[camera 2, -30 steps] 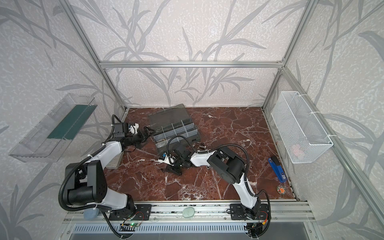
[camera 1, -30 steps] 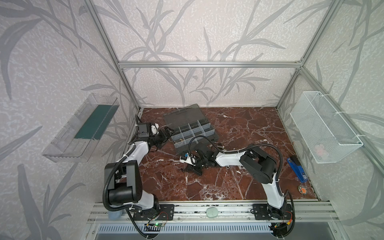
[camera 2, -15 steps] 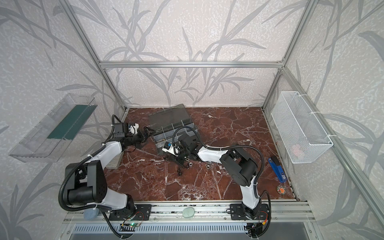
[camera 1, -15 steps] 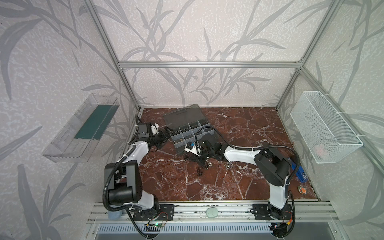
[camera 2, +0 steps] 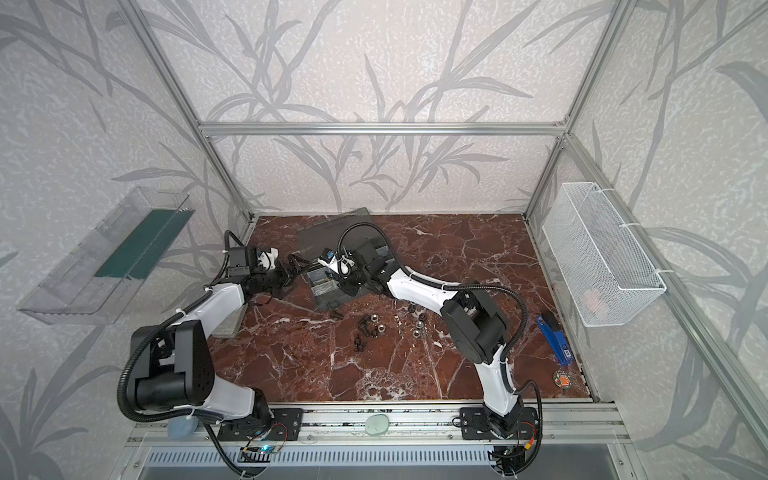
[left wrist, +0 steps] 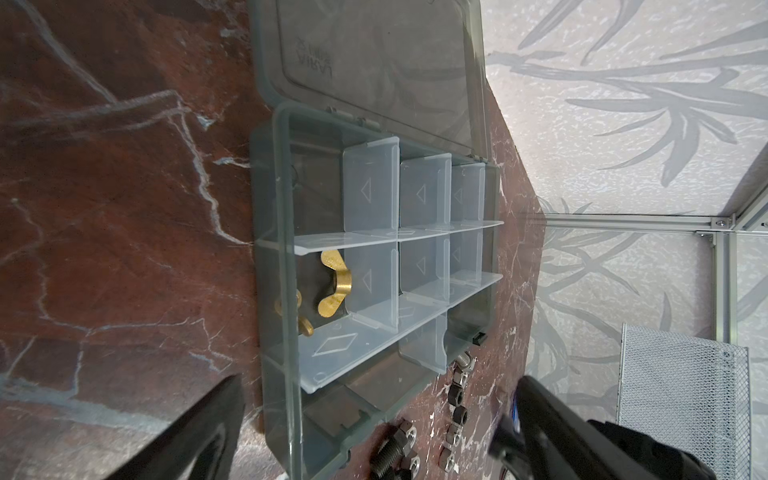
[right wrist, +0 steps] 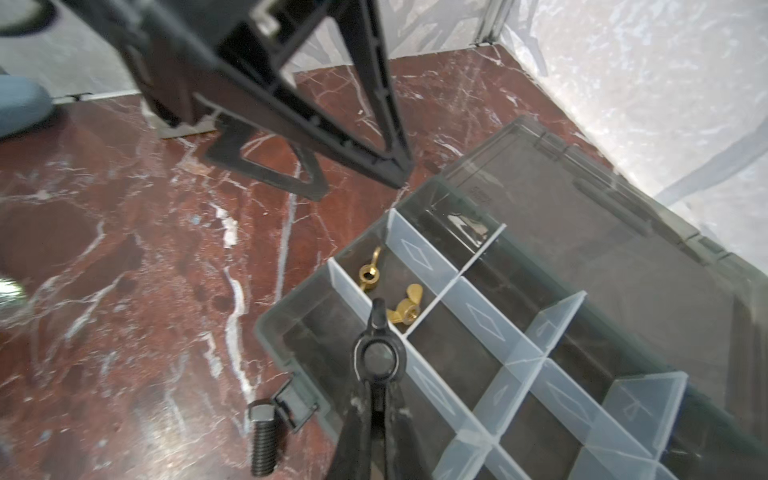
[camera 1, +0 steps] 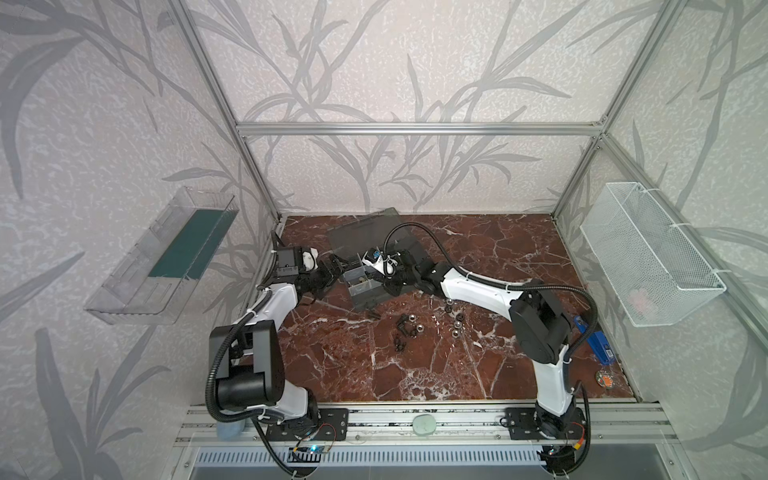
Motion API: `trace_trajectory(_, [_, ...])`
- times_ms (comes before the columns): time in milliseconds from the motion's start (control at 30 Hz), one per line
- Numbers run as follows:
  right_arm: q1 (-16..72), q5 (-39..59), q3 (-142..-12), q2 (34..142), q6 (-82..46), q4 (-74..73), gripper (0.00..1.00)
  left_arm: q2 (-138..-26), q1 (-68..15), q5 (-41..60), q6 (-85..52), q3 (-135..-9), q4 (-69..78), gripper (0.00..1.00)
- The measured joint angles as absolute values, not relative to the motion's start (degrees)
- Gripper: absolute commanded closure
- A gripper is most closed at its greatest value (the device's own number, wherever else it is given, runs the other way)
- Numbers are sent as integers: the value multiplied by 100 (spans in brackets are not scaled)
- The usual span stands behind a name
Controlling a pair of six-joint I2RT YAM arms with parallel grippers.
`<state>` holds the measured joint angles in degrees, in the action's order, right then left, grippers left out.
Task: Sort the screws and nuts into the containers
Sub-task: 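Lift the black wing nut and carry it over the organizer box, then lower the black wing nut into a compartment and open the right gripper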
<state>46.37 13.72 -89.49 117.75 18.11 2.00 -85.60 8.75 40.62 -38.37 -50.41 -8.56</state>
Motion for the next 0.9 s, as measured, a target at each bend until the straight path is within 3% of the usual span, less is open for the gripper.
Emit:
trace_trajectory(367, [4405,403,-9749,12674,1848,534,100,-8560,875,4075,-3835,-5041,-856,0])
trace_trajectory(900, [4307,351,-10147,12999,1758,676,100,-8560,878,4125,-3835,-5041,-856,1])
